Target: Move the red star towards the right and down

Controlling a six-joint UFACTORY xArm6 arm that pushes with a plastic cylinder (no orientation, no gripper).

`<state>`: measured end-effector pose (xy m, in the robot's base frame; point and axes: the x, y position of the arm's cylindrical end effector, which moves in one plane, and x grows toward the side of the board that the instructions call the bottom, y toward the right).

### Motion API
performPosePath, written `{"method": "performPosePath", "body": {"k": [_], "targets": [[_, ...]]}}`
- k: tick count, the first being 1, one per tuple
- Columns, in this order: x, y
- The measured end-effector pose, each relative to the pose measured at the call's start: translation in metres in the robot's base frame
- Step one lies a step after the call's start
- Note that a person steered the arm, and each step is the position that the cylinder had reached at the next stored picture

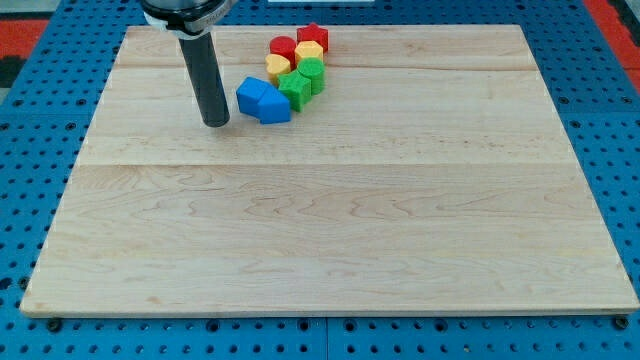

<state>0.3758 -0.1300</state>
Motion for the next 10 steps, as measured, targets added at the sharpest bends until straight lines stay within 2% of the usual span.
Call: {"method": "performPosePath", "body": {"k": [2, 3, 4, 5, 7, 8, 10], "targets": [[-0.009, -0.007], [-0.069, -0.031], [-0.130, -0.012], [-0.163, 0.041], [-0.153, 0.180], [-0.150, 0.207], [-0.143, 0.204]]}}
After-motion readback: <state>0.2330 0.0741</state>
